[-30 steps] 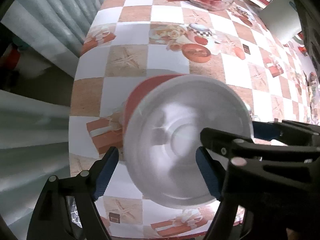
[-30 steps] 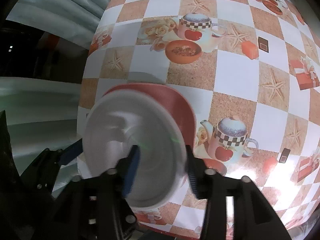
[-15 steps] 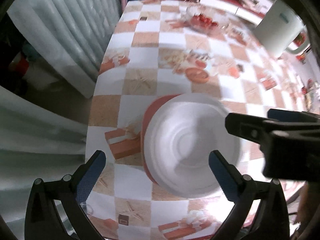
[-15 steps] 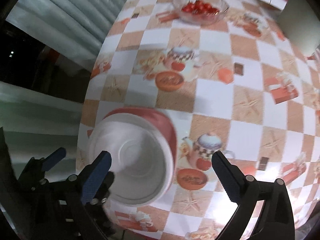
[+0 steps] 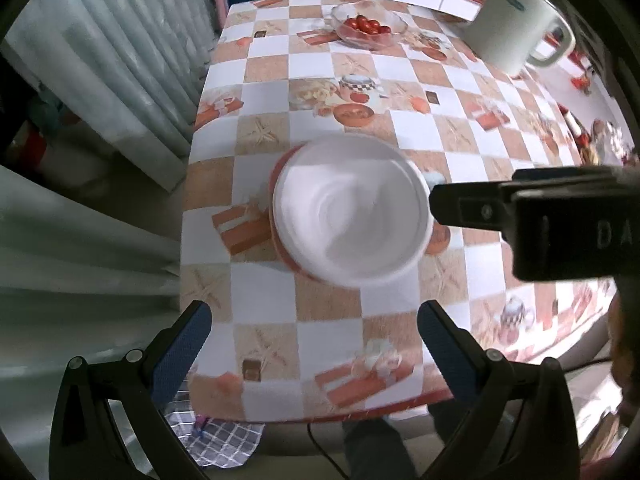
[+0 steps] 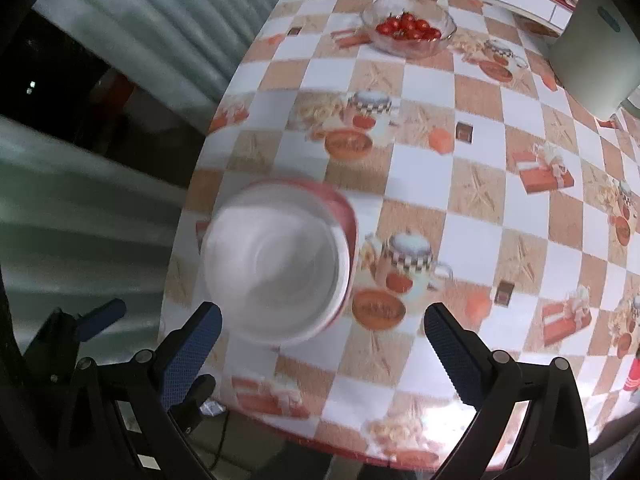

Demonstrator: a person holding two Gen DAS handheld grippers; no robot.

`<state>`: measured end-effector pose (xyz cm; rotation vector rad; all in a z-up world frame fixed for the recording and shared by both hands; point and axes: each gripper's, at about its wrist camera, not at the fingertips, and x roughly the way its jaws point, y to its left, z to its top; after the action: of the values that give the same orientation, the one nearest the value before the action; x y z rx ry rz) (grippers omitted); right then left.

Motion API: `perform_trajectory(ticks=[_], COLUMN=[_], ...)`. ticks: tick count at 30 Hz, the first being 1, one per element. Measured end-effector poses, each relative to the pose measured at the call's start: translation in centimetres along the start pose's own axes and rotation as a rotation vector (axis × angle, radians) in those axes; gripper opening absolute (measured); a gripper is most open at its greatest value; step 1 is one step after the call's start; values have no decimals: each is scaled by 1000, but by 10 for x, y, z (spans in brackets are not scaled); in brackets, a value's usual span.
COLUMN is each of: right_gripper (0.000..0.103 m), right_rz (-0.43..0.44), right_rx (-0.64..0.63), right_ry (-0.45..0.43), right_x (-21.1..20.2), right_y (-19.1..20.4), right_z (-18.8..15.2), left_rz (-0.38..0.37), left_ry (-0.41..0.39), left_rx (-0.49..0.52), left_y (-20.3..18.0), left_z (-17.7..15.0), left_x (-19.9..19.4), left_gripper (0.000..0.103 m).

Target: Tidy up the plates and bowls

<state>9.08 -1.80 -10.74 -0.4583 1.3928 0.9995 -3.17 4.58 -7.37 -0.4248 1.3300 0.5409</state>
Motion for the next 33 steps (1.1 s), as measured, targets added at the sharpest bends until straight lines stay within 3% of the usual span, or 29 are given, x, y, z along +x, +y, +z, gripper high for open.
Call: perform_trajectory(ticks=[6, 11, 18, 33], right_gripper=[102, 102, 102, 102], right_rz=[69, -63, -62, -87], right_rx=[15, 32, 56, 56], right_ry=[88, 64, 78, 74], right_x=[-5, -17, -21, -26], right_y=[2, 4, 6, 13], right_z=[-21, -37, -52, -49], left_rz=[32, 30, 24, 28], left_ry=[26, 53, 73, 64], left_rx=[19, 24, -2, 9], left_y=[-4, -7, -10, -10], left_z=[-20, -31, -40, -36], left_x=[-17, -28, -35, -41], left_gripper=[103, 103, 103, 103])
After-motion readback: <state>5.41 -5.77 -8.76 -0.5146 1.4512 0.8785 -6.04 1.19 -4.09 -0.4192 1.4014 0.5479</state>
